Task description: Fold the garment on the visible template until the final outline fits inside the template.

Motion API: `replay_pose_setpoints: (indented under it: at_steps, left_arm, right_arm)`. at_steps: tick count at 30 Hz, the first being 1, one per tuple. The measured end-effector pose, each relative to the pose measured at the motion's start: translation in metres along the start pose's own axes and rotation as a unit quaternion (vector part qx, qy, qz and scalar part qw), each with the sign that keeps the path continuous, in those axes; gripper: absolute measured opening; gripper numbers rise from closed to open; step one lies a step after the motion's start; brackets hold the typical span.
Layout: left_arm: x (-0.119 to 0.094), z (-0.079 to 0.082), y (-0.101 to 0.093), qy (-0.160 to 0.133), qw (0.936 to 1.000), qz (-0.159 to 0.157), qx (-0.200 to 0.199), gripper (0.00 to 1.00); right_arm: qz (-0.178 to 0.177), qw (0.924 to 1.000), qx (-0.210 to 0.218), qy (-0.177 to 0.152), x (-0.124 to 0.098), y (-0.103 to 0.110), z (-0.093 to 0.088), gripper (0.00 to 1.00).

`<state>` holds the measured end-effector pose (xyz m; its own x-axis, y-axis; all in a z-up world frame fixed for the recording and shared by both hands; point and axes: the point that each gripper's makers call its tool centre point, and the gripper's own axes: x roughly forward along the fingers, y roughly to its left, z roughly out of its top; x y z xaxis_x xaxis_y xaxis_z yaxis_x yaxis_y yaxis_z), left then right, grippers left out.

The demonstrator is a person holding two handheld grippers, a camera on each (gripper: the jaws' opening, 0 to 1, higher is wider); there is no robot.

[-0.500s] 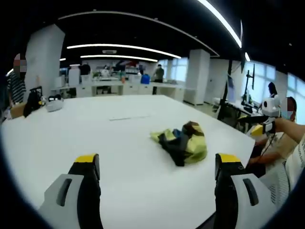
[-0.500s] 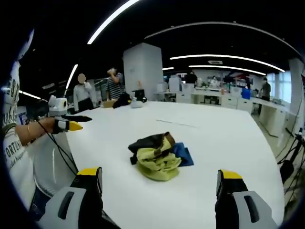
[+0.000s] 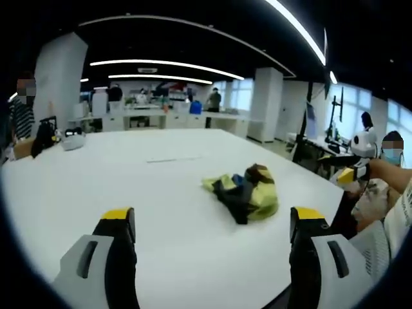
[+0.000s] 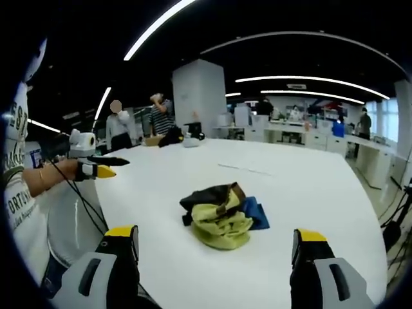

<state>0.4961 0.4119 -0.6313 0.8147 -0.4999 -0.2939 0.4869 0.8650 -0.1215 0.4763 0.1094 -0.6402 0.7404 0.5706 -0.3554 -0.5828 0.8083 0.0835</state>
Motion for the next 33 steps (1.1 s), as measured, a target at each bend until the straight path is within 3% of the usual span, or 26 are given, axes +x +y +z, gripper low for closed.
replay_pose_setpoints:
  at_steps: [24,33]
  left_arm:
    - [-0.007,0.005,-0.005,-0.006,0.9999,0.011,-0.009,0.91]
    - [0.001,0.0,-0.01,0.01,0.9999,0.002,0.002,0.9]
  right_arm:
    - [0.023,0.9997,-0.003,0.003,0.001,-0.005,0.003,0.92]
    - [0.024,0.9997,-0.001,0.0,-0.001,-0.011,0.001,0.88]
